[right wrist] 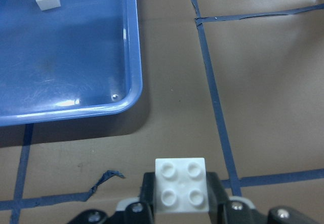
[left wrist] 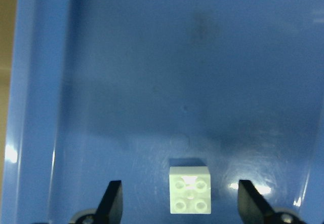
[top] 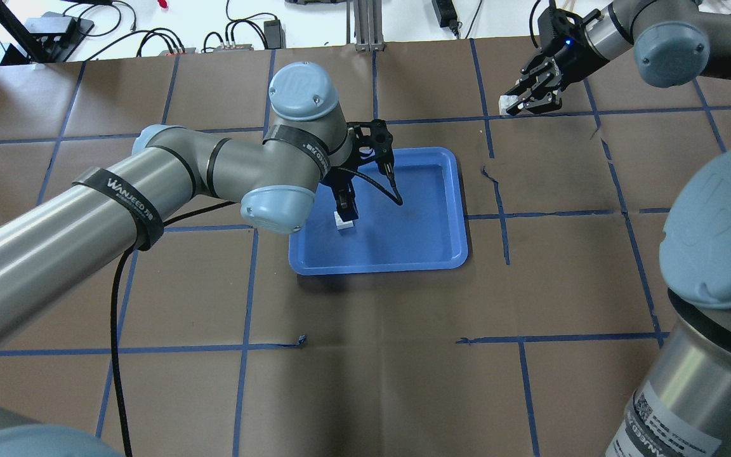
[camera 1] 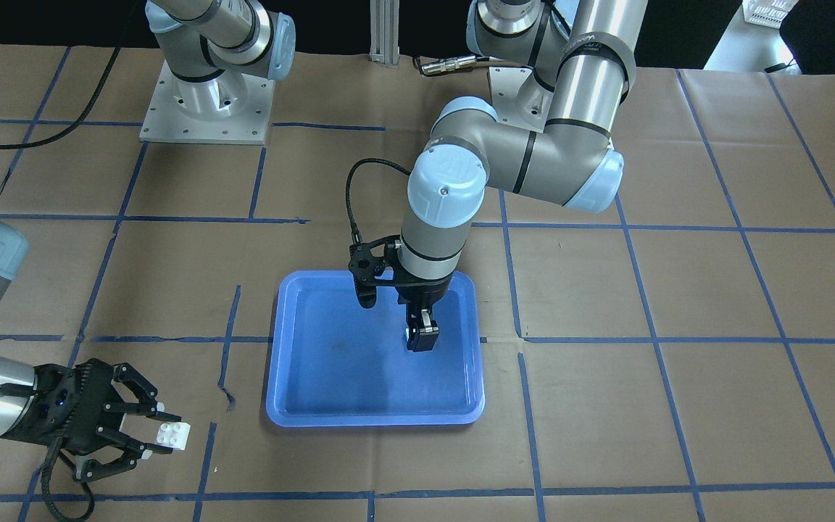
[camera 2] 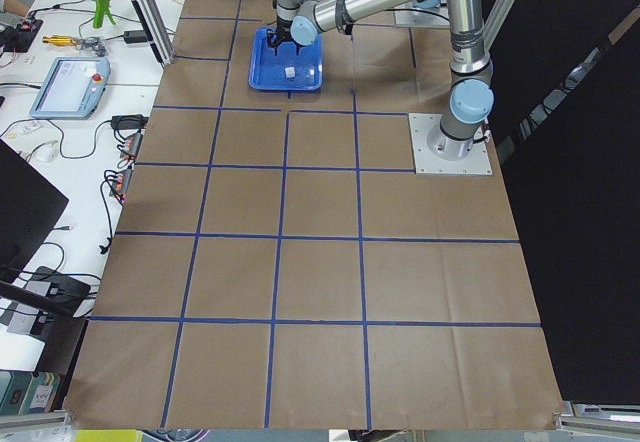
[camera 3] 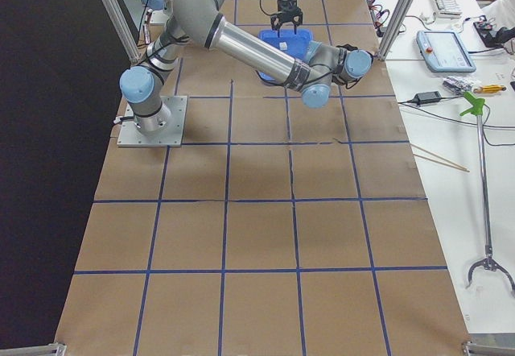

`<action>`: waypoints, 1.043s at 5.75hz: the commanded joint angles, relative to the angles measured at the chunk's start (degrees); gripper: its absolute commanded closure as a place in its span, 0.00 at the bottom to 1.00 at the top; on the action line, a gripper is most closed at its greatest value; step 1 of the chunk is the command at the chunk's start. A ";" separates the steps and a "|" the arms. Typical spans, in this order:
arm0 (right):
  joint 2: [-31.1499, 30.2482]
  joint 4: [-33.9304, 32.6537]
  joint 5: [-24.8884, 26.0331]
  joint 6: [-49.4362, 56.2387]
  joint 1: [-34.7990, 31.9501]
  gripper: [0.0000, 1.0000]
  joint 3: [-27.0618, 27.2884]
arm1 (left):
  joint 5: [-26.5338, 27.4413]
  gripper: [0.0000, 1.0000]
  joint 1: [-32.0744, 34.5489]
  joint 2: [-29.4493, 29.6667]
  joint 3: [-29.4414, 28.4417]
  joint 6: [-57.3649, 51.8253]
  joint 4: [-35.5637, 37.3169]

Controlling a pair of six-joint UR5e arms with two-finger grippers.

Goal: Assemble white blocks and place on blue tray

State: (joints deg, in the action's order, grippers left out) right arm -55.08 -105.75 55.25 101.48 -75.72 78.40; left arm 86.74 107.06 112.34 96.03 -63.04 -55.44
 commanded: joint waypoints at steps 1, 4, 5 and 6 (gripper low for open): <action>-4.66 -0.07 -0.32 -0.41 -0.74 0.69 5.60 | 0.18 0.18 -0.18 -5.44 -9.75 0.98 -18.72; -10.31 -17.12 -0.23 -10.03 -8.27 0.69 19.65 | 0.97 0.08 -7.80 -14.32 -9.90 22.17 -26.17; -10.23 -30.95 0.20 -19.30 -13.17 0.69 25.61 | 1.41 0.08 -10.18 -15.30 -9.90 32.00 -27.43; -9.70 -41.18 0.38 -25.22 -17.22 0.69 29.93 | 4.63 0.07 -10.38 -16.01 -9.81 45.94 -29.18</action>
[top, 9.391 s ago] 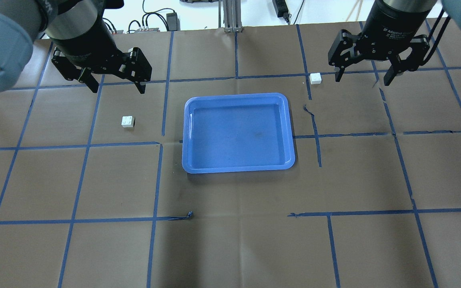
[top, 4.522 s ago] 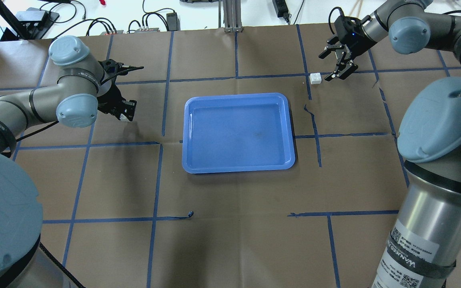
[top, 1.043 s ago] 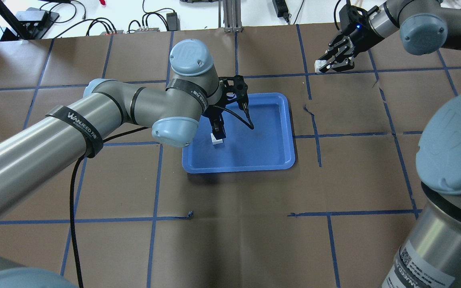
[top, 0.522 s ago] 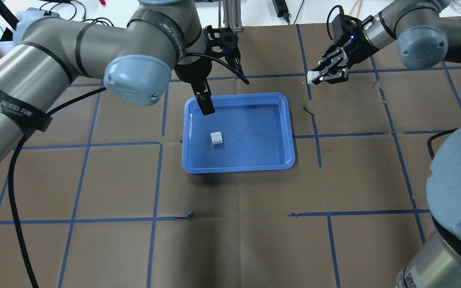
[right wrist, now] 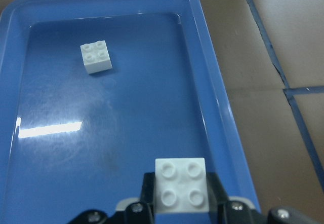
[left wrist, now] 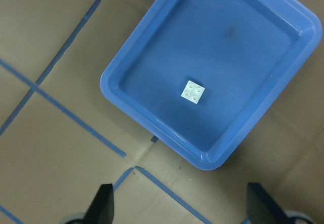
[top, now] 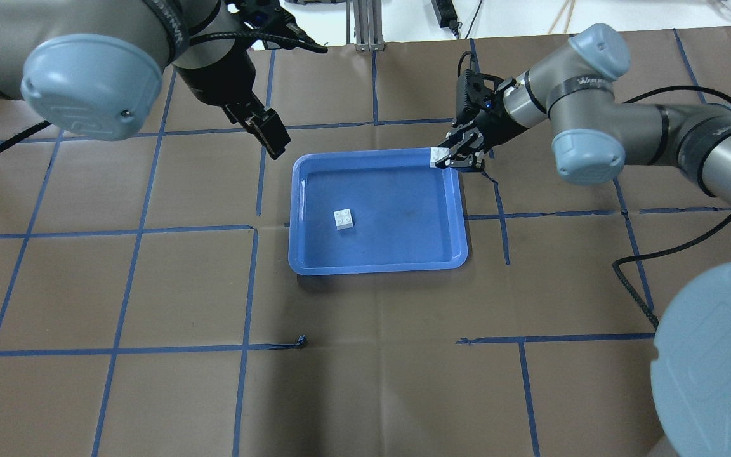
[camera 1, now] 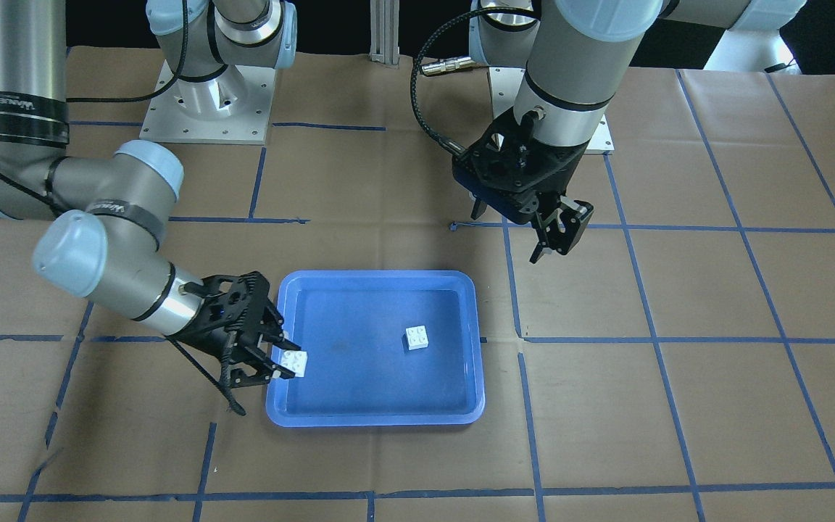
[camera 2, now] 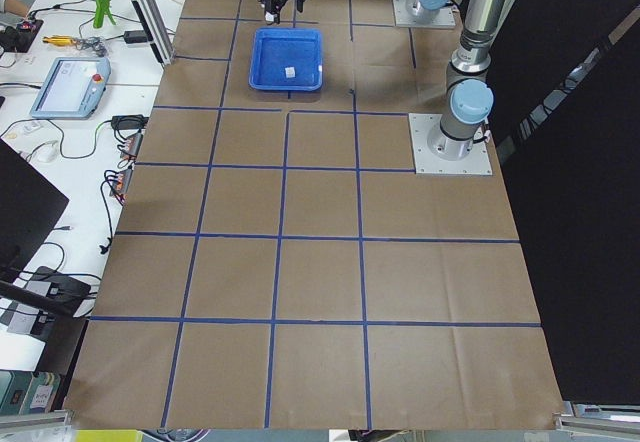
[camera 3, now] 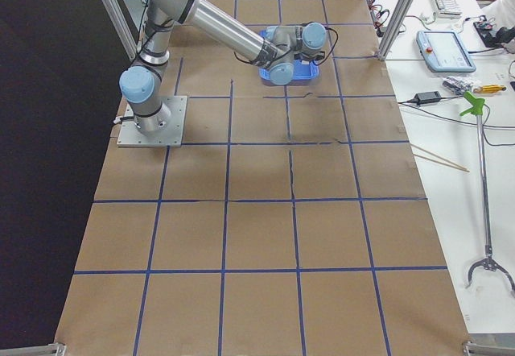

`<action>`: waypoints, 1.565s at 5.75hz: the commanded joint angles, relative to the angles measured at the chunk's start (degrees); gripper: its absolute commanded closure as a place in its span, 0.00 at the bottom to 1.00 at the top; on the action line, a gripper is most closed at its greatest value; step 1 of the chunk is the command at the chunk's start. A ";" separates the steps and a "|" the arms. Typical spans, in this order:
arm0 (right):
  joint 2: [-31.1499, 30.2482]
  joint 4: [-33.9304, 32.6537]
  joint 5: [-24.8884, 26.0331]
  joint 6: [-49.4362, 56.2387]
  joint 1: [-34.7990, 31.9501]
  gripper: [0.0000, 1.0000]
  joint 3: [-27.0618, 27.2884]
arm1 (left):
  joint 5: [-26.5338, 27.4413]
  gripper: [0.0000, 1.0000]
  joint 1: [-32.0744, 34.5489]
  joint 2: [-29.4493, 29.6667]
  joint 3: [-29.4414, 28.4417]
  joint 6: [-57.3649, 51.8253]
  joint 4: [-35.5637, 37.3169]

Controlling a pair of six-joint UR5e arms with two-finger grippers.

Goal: Assemble white blocks and place on blue tray

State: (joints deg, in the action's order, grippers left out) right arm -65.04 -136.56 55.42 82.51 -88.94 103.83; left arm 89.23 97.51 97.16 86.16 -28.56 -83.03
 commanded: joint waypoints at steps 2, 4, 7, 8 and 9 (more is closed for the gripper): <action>0.44 -17.75 0.30 -8.51 -8.95 0.68 10.15 | 2.09 0.06 -3.45 -1.53 0.06 21.60 -7.03; 2.88 -20.39 0.30 -8.42 -9.49 0.69 10.34 | 2.18 0.02 -3.73 -1.80 0.67 21.35 -6.80; 4.48 -21.73 -0.22 -10.17 -9.58 0.69 9.99 | 2.00 0.02 -4.96 -1.80 0.68 21.26 -6.62; 4.83 -21.81 -0.31 -11.57 -9.58 0.69 9.21 | 2.00 0.02 -4.96 -1.80 0.59 21.26 -6.62; 5.61 -21.81 -0.31 -11.59 -9.58 0.69 8.68 | 2.00 0.02 -4.96 -1.80 0.59 21.26 -6.54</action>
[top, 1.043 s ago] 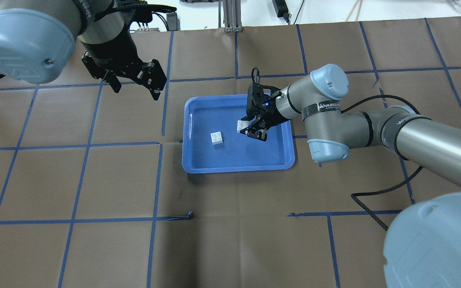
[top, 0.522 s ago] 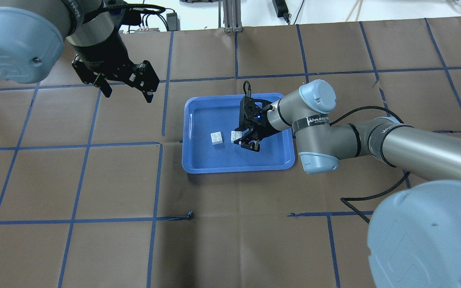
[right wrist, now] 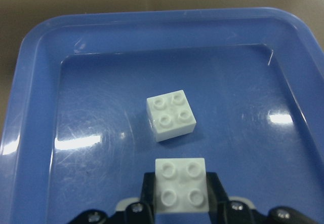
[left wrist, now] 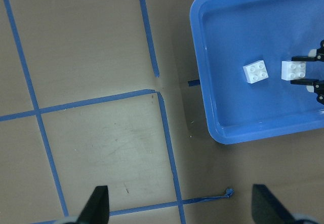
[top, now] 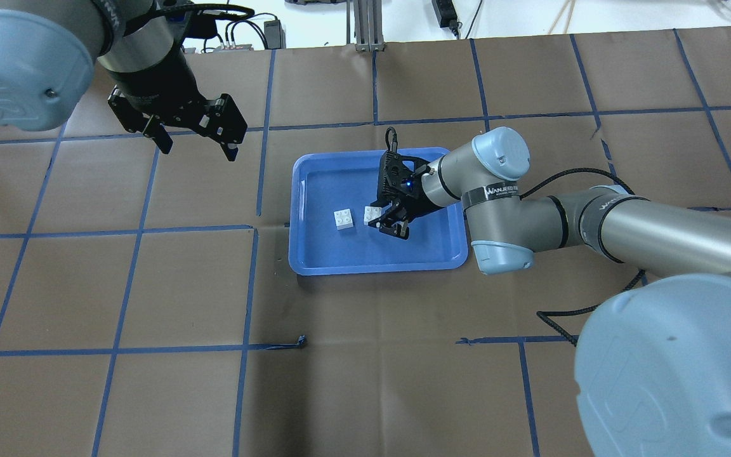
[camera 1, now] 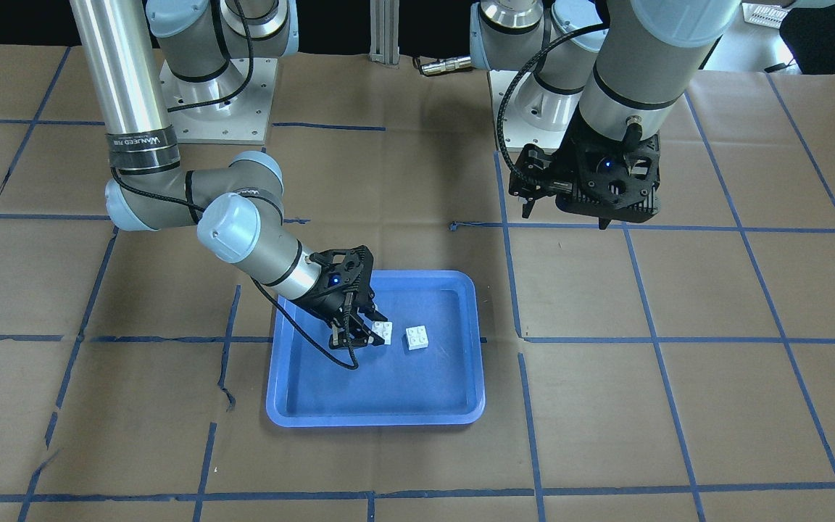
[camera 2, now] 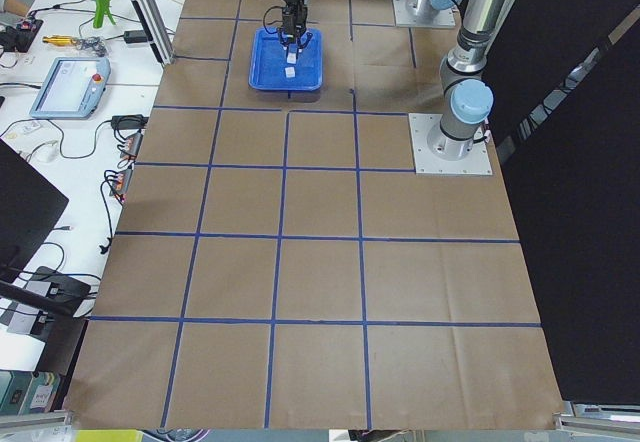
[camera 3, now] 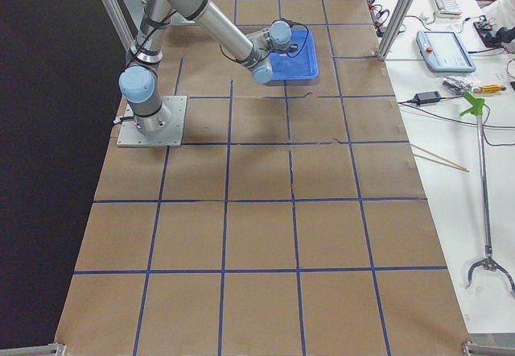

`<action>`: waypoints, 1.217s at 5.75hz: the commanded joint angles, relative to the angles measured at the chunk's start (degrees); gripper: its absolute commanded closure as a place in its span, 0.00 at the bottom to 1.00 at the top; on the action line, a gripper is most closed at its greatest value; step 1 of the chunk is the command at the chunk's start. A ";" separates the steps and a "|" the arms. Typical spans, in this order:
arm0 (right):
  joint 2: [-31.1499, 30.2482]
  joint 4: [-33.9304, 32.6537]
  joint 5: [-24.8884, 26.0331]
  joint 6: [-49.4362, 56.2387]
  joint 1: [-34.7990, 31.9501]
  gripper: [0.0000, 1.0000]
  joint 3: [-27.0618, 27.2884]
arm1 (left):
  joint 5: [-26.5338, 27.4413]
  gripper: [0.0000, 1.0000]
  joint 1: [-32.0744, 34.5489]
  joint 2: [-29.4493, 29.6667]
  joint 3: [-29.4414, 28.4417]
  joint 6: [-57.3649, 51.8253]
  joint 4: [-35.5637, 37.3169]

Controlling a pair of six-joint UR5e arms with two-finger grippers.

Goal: Assemble white blocks and place on blue tray

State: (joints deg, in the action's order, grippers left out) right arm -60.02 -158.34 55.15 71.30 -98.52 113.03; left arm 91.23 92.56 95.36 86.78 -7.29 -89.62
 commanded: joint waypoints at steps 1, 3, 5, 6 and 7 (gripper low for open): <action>0.87 0.05 0.14 -0.63 -1.14 0.69 -1.32 | 0.00 0.02 -0.18 0.00 0.06 -0.09 0.15; 1.83 -0.04 0.40 -2.04 -1.68 0.69 -2.11 | -0.78 0.02 -0.19 0.00 0.06 0.17 -0.12; 1.93 -0.04 0.31 -2.13 -1.85 0.69 -2.20 | -0.35 0.01 -0.19 0.00 0.06 0.17 0.14; 2.01 -0.04 0.05 -2.13 -1.94 0.69 -2.20 | -0.35 0.01 -0.19 0.00 0.06 0.17 0.15; 2.01 -0.04 -0.04 -2.13 -1.94 0.69 -2.20 | -0.26 0.01 -0.10 0.00 0.06 0.17 0.15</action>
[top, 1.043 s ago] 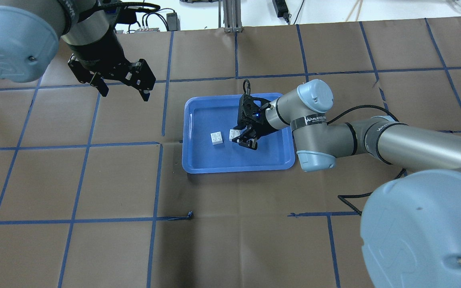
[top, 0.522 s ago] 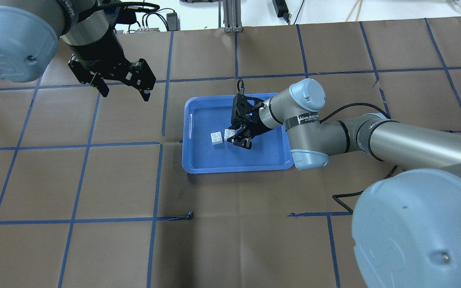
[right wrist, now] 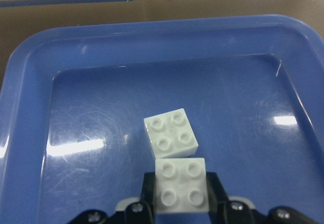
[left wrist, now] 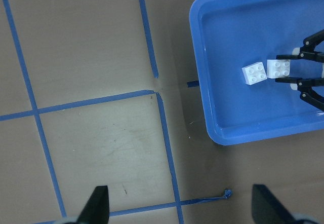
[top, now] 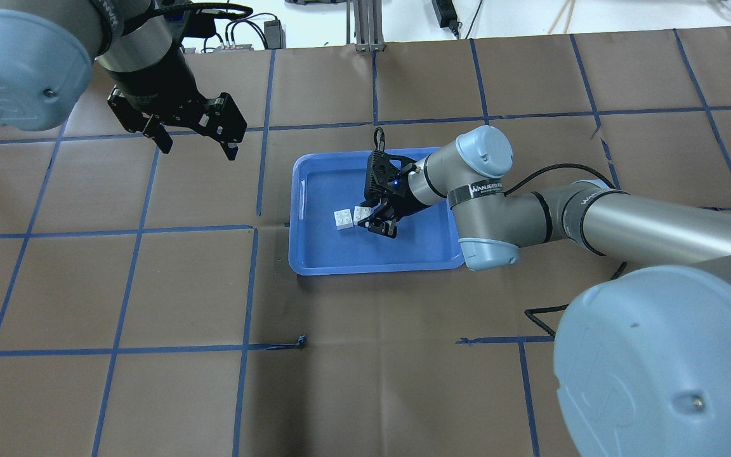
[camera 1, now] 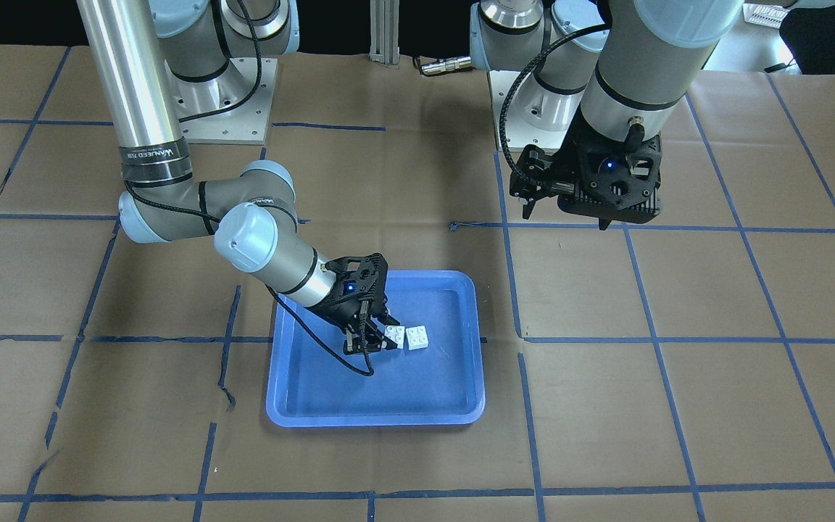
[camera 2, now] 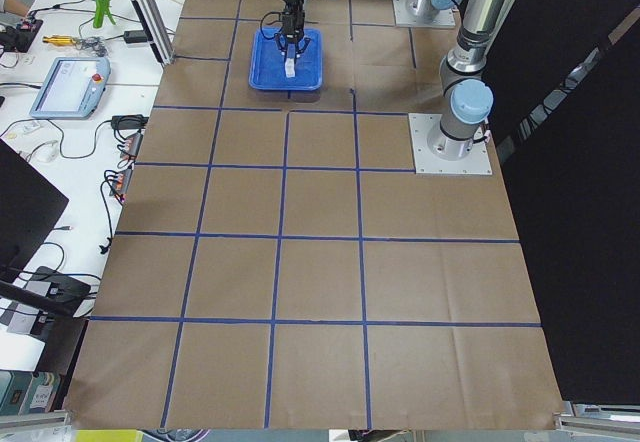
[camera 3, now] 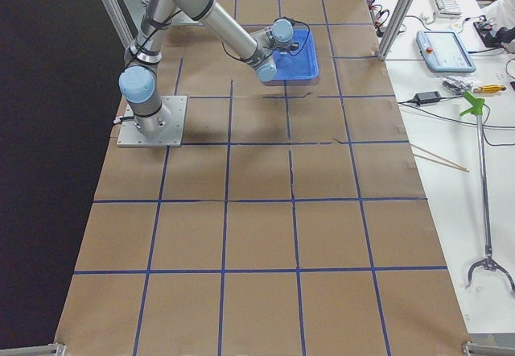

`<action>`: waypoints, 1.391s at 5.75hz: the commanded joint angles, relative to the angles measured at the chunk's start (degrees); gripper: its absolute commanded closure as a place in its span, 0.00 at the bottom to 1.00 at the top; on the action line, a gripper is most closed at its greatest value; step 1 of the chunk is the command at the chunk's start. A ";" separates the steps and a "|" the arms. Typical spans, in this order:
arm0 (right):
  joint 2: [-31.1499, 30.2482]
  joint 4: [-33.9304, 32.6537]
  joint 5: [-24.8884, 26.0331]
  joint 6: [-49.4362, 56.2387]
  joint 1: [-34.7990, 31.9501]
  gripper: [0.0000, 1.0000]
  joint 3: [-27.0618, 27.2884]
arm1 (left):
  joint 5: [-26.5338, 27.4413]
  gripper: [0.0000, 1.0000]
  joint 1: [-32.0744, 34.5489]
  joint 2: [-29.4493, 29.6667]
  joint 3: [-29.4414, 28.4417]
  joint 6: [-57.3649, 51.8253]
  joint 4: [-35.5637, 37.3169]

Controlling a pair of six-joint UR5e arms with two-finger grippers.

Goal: Assemble white blocks and place on blue tray

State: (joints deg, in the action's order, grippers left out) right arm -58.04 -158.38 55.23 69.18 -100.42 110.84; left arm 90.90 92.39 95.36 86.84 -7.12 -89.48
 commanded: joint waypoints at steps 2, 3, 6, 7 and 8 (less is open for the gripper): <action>0.04 0.00 -0.21 -1.31 -0.04 0.69 -0.01 | -0.02 0.01 0.07 0.00 -0.09 0.00 0.01; 0.04 0.00 -0.12 -1.50 -0.30 0.69 -0.01 | 0.07 0.01 0.07 0.00 -0.09 0.00 0.01; 0.04 0.17 -0.04 -1.50 -0.48 0.69 -0.01 | 0.16 0.01 0.07 0.00 -0.09 -0.09 0.10; 0.12 0.26 -0.04 -1.50 -0.48 0.69 0.08 | 0.16 0.01 0.07 0.00 -0.09 -0.09 0.10; 0.65 0.26 0.05 -1.50 -0.65 0.68 0.00 | 0.16 0.01 0.07 0.00 -0.09 -0.09 0.10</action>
State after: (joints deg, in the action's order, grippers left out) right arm -57.76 -158.14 55.22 67.68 -100.97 110.87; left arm 91.06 92.46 95.36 86.75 -7.21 -89.39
